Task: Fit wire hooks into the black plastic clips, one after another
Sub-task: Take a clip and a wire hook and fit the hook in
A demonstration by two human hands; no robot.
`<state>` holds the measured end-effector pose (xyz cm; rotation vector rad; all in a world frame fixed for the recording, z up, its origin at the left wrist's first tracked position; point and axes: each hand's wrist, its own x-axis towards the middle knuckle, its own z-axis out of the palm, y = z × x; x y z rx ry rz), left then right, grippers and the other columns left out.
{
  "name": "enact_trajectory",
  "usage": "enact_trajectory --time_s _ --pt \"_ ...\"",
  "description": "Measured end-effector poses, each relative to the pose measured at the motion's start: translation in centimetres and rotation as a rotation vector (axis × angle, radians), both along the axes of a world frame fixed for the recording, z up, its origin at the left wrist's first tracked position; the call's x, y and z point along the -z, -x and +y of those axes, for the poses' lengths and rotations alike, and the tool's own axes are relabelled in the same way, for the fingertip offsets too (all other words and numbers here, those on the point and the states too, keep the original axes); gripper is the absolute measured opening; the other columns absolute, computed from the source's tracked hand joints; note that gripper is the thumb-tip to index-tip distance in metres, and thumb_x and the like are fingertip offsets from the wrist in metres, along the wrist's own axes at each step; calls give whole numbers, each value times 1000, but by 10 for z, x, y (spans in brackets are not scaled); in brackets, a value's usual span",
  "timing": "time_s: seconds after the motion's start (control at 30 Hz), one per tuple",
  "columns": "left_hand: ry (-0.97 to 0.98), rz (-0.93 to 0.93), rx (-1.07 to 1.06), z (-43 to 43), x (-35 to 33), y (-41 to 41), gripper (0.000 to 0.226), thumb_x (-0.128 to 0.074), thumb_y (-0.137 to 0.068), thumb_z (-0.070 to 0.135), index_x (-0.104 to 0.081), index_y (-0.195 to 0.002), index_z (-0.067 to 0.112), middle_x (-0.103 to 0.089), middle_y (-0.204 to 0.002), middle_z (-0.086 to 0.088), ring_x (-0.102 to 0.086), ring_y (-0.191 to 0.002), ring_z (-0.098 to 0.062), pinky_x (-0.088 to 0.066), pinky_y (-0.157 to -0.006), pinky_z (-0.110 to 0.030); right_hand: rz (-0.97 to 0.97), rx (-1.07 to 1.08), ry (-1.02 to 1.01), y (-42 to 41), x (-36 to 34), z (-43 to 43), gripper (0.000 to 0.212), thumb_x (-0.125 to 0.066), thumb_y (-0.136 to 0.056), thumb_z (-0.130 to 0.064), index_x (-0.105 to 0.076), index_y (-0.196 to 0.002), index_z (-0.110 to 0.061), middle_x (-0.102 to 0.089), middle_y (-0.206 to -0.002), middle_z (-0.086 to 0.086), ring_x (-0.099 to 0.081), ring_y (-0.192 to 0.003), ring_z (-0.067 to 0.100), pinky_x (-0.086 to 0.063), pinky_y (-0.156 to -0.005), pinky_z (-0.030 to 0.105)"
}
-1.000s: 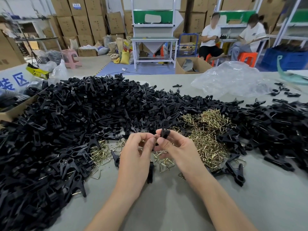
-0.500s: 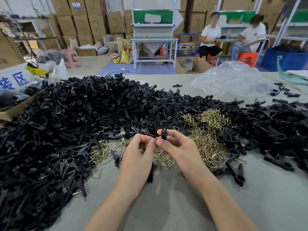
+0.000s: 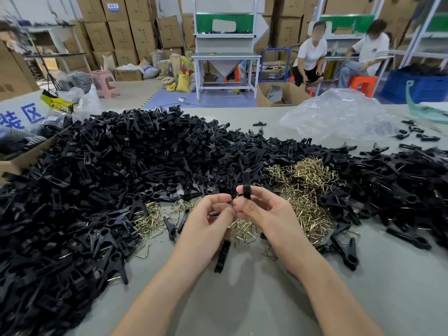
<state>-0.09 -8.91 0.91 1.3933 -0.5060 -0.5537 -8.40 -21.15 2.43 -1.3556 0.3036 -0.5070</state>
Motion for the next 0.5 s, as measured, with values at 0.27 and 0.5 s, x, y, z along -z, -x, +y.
enact_trajectory --time_s 0.27,0.5 --pt "3 26 -16 4 -13 1 20 -70 -90 12 -72 -107 22 -77 -94 -3 -66 -73 -10 -56 -62 -20 -60 -31 -133 -1 2 -6 36 -83 -72 -33 -79 -106 -25 -77 -100 11 -74 -90 17 -57 -82 21" --pt "35 -59 -177 6 -20 1 20 -60 -97 3 -72 -106 17 -77 -91 0 -71 -79 -13 -59 -78 -23 -12 -45 -80 0 0 -2 29 -80 -78 -29 -78 -107 -25 -78 -100 9 -75 -94 17 -57 -82 20"
